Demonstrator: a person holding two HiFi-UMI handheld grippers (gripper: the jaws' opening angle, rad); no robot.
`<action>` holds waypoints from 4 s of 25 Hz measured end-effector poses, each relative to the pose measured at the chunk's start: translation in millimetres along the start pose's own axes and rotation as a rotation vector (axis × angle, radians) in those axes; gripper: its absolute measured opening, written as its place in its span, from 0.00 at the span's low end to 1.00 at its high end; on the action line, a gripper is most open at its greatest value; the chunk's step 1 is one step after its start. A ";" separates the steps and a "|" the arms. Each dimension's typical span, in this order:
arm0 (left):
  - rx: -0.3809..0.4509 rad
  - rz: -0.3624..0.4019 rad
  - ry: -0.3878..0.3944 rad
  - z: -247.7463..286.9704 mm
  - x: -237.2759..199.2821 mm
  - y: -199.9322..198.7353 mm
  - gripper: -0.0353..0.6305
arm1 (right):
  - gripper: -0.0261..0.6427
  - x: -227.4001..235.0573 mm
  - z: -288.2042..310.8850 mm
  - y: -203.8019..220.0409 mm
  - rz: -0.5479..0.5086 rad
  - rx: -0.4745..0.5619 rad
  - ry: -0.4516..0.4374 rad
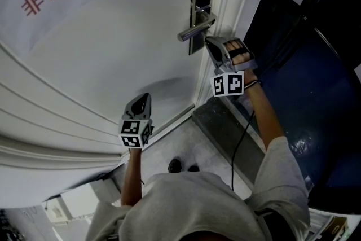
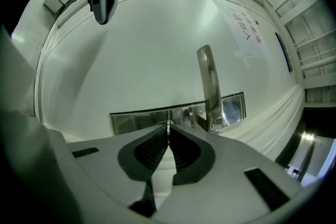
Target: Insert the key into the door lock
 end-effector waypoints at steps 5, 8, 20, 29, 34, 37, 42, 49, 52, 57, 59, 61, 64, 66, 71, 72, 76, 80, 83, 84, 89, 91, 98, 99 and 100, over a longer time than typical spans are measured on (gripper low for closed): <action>-0.001 -0.003 0.003 -0.3 -0.1 0.6 0.08 | 0.08 -0.9 1.2 3.1 -0.026 0.002 -0.009; 0.000 -0.003 0.005 0.6 -0.5 0.5 0.08 | 0.08 -0.9 1.5 4.3 -0.049 0.008 -0.011; -0.010 -0.010 0.015 -2.4 -1.1 4.9 0.08 | 0.08 3.5 4.2 2.5 -0.087 0.052 -0.075; -0.008 -0.016 0.021 0.0 4.4 5.6 0.08 | 0.08 0.2 14.5 11.2 -0.116 0.063 -0.039; -0.013 -0.015 0.003 -5.2 -1.7 6.0 0.08 | 0.08 -0.5 30.6 14.2 -0.119 0.047 -0.034; -0.009 -0.010 -0.009 -8.6 -6.7 3.8 0.08 | 0.08 -0.6 34.5 15.3 -0.105 0.043 -0.013; -0.009 -0.002 -0.014 -11.7 -10.0 1.9 0.08 | 0.08 -1.5 34.8 14.7 -0.116 0.036 -0.007; 0.000 -0.004 0.002 -11.8 -2.1 -0.6 0.08 | 0.26 -17.7 33.1 16.6 -0.089 0.022 -0.136; 0.006 -0.004 0.006 -12.4 -0.1 -2.0 0.08 | 0.30 -21.1 32.9 16.2 -0.073 0.011 -0.168; 0.009 -0.006 0.017 -13.5 6.1 -2.6 0.08 | 0.31 -21.2 31.6 14.7 -0.059 -0.002 -0.192; 0.010 -0.006 0.020 -14.7 7.7 -3.9 0.08 | 0.31 -18.1 28.5 14.3 -0.053 -0.012 -0.185; 0.011 -0.003 0.022 -15.8 7.1 -5.4 0.08 | 0.31 -14.7 22.9 15.2 -0.044 -0.020 -0.171; 0.012 0.003 0.027 -15.9 6.7 -6.4 0.08 | 0.30 -12.4 10.5 16.6 -0.024 -0.034 -0.156; 0.012 0.006 0.039 -13.6 10.8 -6.5 0.08 | 0.29 -12.5 -0.7 17.4 -0.011 -0.047 -0.146; 0.016 0.008 0.079 -5.9 25.4 -8.1 0.08 | 0.21 -15.6 -29.3 15.0 -0.005 -0.071 -0.119; 0.016 0.007 0.088 -4.6 29.1 -8.3 0.08 | 0.20 -16.0 -35.1 14.0 -0.006 -0.075 -0.112; 0.016 0.009 0.119 -1.0 43.3 -8.4 0.08 | 0.11 -16.8 -59.1 9.6 0.002 -0.086 -0.077; 0.017 0.008 0.141 1.1 54.3 -8.0 0.08 | 0.08 -22.5 -80.2 8.4 0.033 -0.106 -0.069; 0.017 0.007 0.157 1.3 62.1 -6.9 0.08 | 0.08 -26.5 -95.5 8.4 0.097 -0.126 -0.053; 0.017 0.006 0.161 1.4 64.4 -6.8 0.08 | 0.08 -26.9 -99.9 8.1 0.128 -0.132 -0.042; 0.017 0.001 0.182 2.3 74.5 -4.9 0.08 | 0.07 -29.2 -120.6 4.2 0.360 -0.156 0.049; 0.016 -0.001 0.191 2.4 78.2 -4.1 0.08 | 0.07 -33.1 -130.4 1.1 0.474 -0.166 0.089; 0.021 -0.003 0.224 6.6 90.9 -3.6 0.08 | 0.07 -61.4 -171.4 -5.1 0.832 -0.220 0.232; 0.023 -0.004 0.227 7.1 92.9 -3.4 0.08 | 0.07 -66.8 -177.9 -5.6 0.880 -0.230 0.255; 0.024 -0.004 0.232 7.5 94.9 -3.0 0.08 | 0.07 -71.8 -184.1 -6.2 0.922 -0.239 0.276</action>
Point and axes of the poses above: the fingertips, and each gripper's own axes: z forward along the fingers, x to its right, y out of its underside, the point moved 1 cm from there along -z, backward along the fingers, and after that the axes turned 14 degrees about x, right-handed, at the moved point
